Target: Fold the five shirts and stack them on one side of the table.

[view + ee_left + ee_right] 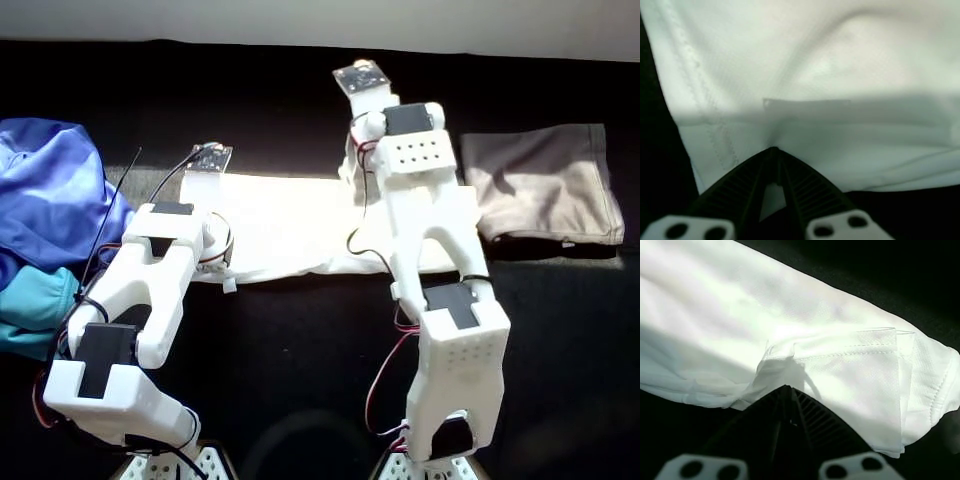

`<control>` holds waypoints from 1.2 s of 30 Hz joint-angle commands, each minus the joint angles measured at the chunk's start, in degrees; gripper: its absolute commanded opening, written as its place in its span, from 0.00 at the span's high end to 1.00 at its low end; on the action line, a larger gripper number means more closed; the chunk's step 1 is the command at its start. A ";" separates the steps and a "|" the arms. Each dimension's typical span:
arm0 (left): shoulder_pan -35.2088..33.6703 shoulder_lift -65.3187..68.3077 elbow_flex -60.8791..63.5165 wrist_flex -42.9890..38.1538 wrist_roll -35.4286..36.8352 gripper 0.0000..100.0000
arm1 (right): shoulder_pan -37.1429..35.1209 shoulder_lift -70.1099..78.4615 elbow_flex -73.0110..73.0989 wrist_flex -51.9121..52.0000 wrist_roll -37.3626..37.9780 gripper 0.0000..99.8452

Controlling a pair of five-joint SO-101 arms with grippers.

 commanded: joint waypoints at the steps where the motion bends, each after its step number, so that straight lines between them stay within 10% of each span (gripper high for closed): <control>1: -0.66 0.57 0.22 -1.14 0.35 0.99 | -3.47 -3.91 3.56 -1.36 0.00 0.99; 22: -0.66 0.57 0.22 -1.14 0.35 0.99 | -15.16 -4.44 25.71 -14.29 -0.18 0.99; 36: -0.92 -6.11 -5.14 6.42 0.26 0.99 | -7.96 -4.35 -19.12 9.36 -0.26 0.99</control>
